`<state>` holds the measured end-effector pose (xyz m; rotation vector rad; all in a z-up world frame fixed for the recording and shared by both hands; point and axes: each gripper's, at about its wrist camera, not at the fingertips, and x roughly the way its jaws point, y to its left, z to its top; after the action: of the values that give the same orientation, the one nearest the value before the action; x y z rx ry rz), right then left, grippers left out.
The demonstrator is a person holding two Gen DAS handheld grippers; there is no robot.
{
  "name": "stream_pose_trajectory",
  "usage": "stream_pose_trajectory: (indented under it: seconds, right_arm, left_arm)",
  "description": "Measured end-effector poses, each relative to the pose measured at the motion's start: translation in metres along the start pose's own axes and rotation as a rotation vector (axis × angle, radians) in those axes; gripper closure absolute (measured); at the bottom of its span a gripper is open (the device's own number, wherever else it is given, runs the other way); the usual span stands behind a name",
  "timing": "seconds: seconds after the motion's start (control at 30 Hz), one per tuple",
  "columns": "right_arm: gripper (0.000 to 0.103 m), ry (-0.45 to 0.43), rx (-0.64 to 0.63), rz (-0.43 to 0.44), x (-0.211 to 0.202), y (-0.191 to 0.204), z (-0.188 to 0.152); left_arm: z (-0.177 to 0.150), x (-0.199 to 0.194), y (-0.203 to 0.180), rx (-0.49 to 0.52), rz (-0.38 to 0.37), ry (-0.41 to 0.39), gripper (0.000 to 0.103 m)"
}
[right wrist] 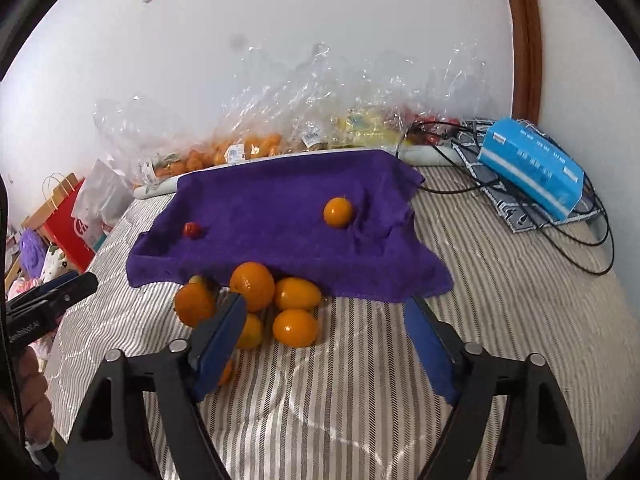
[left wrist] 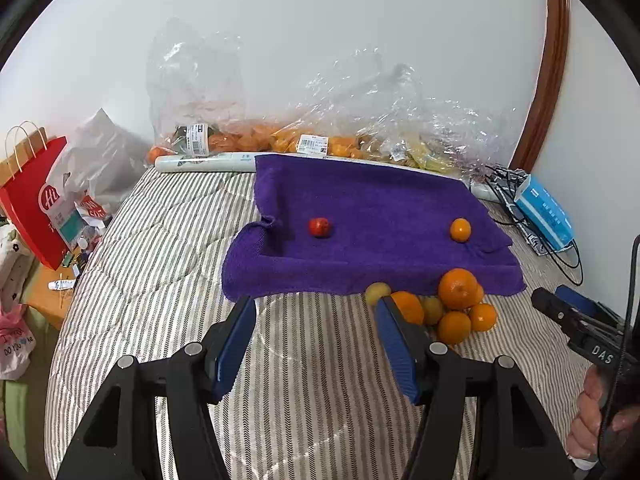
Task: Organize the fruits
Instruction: 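Withdraw both open tools from the towel back toward the fruit pile, then grasp another small orange with the right tool while the left tool grasps a large orange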
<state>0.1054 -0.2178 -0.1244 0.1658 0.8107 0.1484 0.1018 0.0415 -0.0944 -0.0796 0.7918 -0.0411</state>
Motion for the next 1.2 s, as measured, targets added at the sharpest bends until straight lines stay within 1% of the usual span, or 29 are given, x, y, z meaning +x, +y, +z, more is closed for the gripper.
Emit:
stream_pose_trajectory:
  seconds: [0.03, 0.1, 0.17, 0.2, 0.3, 0.5, 0.67, 0.7, 0.73, 0.77, 0.93, 1.07, 1.2]
  right_arm:
    - [0.031, 0.009, 0.002, 0.017, 0.005, 0.000, -0.003]
    - [0.041, 0.037, 0.003, 0.039, 0.015, 0.001, -0.006]
    - [0.048, 0.064, -0.006, 0.050, 0.026, 0.004, -0.010]
    - [0.049, 0.071, -0.013, 0.051, 0.030, 0.006, -0.012]
    - [0.050, 0.087, -0.033, 0.054, 0.043, 0.009, -0.017]
    - [0.050, 0.127, -0.029, 0.065, 0.063, 0.009, -0.020]
    - [0.055, 0.164, -0.032, 0.076, 0.079, 0.011, -0.023]
    - [0.057, 0.150, -0.043, 0.066, 0.079, 0.013, -0.023]
    - [0.063, 0.146, -0.054, 0.061, 0.080, 0.015, -0.023]
    - [0.065, 0.149, -0.058, 0.065, 0.080, 0.016, -0.023]
    - [0.065, 0.119, -0.071, 0.047, 0.072, 0.013, -0.023]
    - [0.065, 0.091, -0.082, 0.008, 0.061, 0.005, -0.024]
    - [0.065, 0.083, -0.119, -0.031, 0.055, -0.001, -0.029]
  left_arm:
    - [0.000, 0.002, 0.002, -0.003, -0.001, 0.004, 0.043]
    - [0.000, 0.007, 0.005, -0.016, -0.004, 0.014, 0.043]
    - [0.000, 0.013, 0.007, -0.031, -0.009, 0.030, 0.043]
    - [-0.001, 0.017, 0.007, -0.031, -0.012, 0.040, 0.043]
    - [-0.003, 0.025, 0.007, -0.022, -0.013, 0.055, 0.043]
    - [-0.006, 0.037, 0.008, -0.025, -0.030, 0.077, 0.043]
    - [-0.006, 0.045, 0.008, -0.034, -0.051, 0.087, 0.043]
    - [-0.006, 0.046, 0.008, -0.035, -0.058, 0.089, 0.043]
    - [-0.006, 0.047, 0.007, -0.034, -0.061, 0.092, 0.043]
    - [-0.006, 0.048, 0.007, -0.034, -0.063, 0.094, 0.043]
    - [-0.009, 0.047, 0.003, -0.025, -0.101, 0.086, 0.043]
    - [-0.010, 0.050, -0.007, -0.003, -0.133, 0.096, 0.043]
    - [-0.011, 0.057, -0.020, 0.020, -0.170, 0.106, 0.043]
